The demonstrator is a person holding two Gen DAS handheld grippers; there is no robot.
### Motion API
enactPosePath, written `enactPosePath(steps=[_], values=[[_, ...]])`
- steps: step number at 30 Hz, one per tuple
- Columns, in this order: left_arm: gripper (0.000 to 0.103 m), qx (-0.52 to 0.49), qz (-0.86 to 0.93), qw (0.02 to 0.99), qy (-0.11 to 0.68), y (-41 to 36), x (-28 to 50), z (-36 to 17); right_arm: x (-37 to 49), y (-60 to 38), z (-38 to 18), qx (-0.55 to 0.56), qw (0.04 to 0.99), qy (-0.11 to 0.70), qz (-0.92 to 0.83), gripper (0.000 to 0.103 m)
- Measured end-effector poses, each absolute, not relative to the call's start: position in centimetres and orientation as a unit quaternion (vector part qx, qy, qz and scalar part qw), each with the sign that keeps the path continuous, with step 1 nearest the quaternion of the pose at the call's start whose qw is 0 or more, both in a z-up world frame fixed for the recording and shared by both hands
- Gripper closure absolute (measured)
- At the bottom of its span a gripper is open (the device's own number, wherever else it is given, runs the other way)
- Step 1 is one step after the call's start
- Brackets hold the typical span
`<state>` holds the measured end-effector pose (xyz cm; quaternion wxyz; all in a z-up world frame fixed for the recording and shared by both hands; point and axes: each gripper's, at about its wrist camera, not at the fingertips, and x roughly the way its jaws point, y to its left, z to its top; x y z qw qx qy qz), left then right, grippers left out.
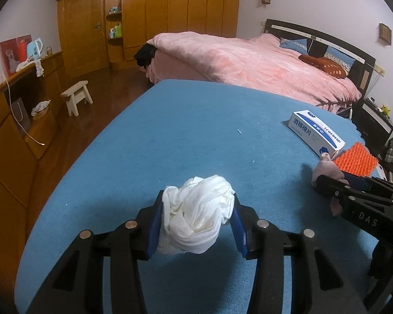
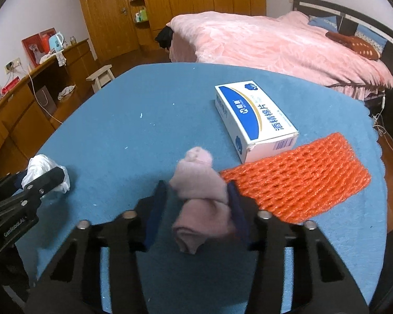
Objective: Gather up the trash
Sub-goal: 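Grasp the pink sock with right tool while left tool holds white cloth, then carry pink sock and white cloth over the bin and open both tools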
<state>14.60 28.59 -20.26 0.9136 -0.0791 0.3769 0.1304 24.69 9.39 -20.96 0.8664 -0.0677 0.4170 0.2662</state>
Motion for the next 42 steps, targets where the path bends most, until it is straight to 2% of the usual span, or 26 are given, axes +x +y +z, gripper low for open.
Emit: enactPosePath(steps=[16,42], values=[[0.057,-0.078,0.124,0.922,0.358,27.1,13.7,-18.0,22.7,6.2,-17.0,-0.016,0.867,0.393,0.305,0.064],[0.057,-0.053,0.033,0.945,0.322,16.8,13.8,-12.6,17.6,-4.7,-11.0,0.019,0.909,0.340,0.241,0.064]])
